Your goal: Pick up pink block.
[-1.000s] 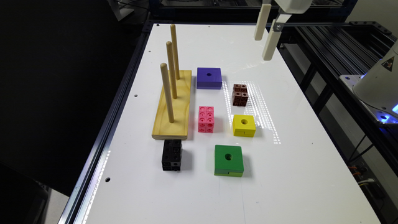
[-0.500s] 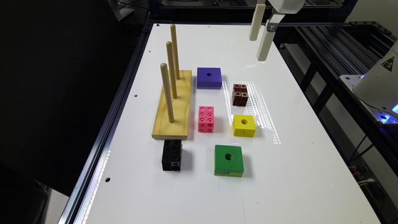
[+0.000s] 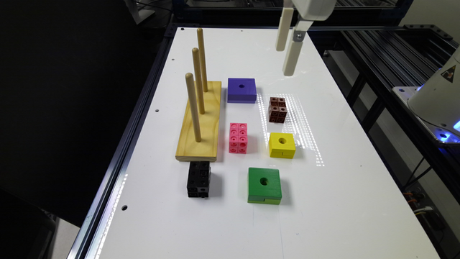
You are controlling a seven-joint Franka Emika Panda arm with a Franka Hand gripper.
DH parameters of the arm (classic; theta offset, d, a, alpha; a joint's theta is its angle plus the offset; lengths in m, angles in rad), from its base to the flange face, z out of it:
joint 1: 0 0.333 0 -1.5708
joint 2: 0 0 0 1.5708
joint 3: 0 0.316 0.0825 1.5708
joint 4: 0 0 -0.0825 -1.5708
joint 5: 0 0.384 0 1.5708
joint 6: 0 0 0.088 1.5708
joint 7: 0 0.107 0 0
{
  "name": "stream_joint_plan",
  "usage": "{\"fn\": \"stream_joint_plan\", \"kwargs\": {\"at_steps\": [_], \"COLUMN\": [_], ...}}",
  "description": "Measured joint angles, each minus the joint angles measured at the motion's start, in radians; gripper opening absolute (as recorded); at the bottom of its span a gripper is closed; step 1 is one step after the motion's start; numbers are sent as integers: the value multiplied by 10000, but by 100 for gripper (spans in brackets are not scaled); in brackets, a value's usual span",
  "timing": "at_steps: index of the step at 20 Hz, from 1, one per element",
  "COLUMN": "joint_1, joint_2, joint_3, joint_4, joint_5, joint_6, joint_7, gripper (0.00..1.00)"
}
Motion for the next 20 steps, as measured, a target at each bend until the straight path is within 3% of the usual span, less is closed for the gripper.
{"fn": "stream_joint_plan", "kwargs": {"at_steps": [6,13,20], "joint_1": [1,3,2], "joint_2": [435,805,1190], "joint_3": [83,539,861], "joint_4": [432,873,1297], "joint_5": [0,1,1], "joint_6": [0,0,0], "joint_7": [81,551,867], "gripper": [100,100,100]}}
